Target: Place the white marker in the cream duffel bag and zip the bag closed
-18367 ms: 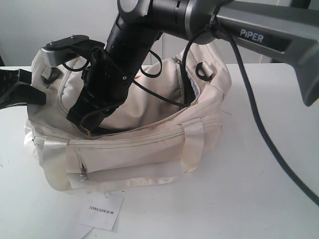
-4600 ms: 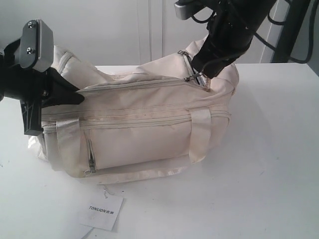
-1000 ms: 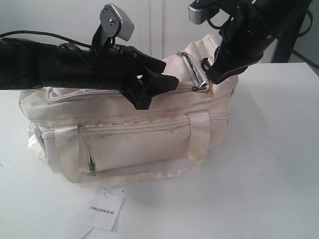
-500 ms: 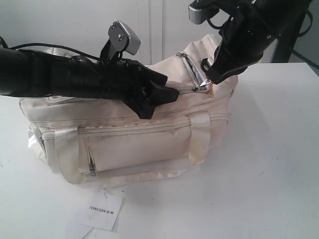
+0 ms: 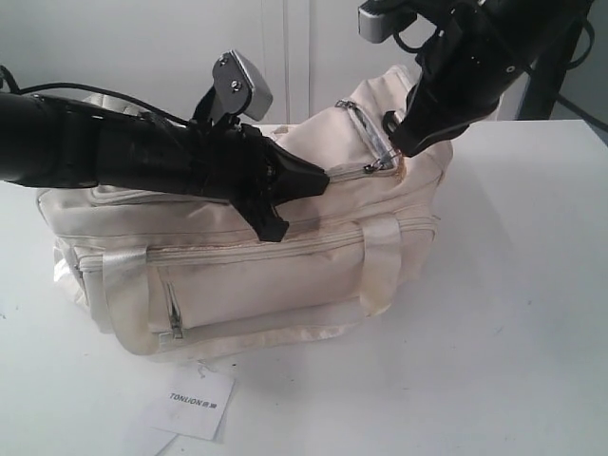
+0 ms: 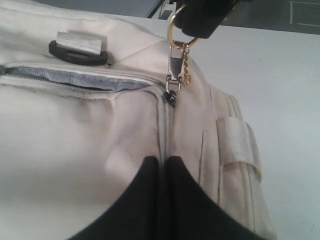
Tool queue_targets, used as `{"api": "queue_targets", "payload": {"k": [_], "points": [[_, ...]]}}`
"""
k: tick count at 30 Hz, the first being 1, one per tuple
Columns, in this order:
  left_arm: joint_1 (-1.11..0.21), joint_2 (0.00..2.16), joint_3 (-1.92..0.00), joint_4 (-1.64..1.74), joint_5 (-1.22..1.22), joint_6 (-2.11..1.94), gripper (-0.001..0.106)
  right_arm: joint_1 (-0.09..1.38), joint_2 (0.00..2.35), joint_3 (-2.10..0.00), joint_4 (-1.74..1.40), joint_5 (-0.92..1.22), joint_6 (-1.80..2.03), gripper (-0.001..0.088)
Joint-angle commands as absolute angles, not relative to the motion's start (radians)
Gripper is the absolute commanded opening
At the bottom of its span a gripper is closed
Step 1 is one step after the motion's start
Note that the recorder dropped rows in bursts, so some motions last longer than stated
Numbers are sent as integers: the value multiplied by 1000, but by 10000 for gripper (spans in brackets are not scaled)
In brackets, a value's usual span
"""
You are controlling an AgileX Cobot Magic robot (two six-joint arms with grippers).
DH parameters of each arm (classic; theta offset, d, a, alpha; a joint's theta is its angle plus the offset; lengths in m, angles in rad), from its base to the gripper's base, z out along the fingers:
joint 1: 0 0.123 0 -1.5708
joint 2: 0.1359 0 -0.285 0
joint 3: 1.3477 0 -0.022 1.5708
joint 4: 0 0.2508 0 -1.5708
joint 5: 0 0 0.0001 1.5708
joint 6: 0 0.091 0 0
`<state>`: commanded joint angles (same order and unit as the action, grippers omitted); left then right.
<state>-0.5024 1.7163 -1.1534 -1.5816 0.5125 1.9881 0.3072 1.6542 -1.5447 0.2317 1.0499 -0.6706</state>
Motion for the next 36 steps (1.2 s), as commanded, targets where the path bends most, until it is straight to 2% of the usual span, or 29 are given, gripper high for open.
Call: {"api": "queue_targets", "payload": {"k": [26, 36], "points": [[-502, 1664, -1153, -1487, 505, 1902, 0, 261, 1654, -1545, 174, 966, -671, 0], [-502, 1663, -1153, -1487, 522, 1902, 0, 259, 1660, -1545, 174, 851, -671, 0]]}}
